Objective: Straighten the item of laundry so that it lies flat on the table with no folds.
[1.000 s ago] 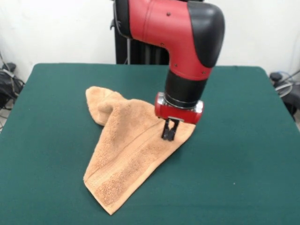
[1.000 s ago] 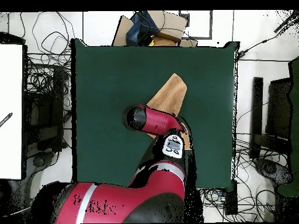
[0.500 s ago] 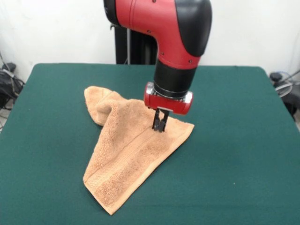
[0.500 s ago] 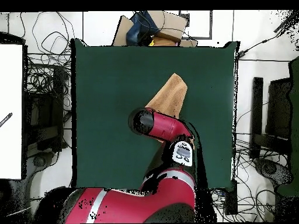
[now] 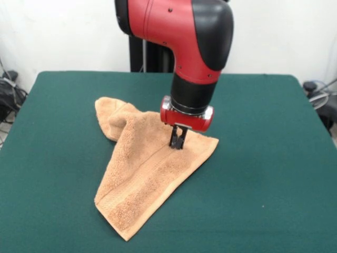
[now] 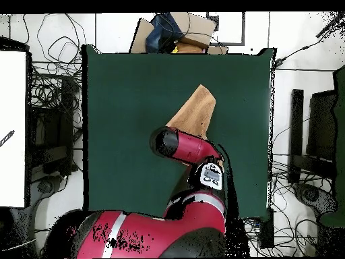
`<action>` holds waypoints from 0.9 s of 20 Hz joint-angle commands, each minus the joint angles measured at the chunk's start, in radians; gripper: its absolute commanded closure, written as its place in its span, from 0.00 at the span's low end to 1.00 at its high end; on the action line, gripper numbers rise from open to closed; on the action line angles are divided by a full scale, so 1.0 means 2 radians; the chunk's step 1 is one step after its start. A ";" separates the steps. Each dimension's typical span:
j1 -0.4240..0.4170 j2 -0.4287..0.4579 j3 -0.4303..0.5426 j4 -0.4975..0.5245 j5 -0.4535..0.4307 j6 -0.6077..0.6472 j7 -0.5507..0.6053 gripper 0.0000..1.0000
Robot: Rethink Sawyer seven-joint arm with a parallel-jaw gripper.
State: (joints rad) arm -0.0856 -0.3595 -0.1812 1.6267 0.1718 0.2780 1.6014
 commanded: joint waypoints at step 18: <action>0.014 0.083 0.068 -0.001 0.021 -0.082 0.121 1.00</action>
State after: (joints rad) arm -0.0811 -0.3361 -0.1827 1.6196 0.1720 0.2456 1.6014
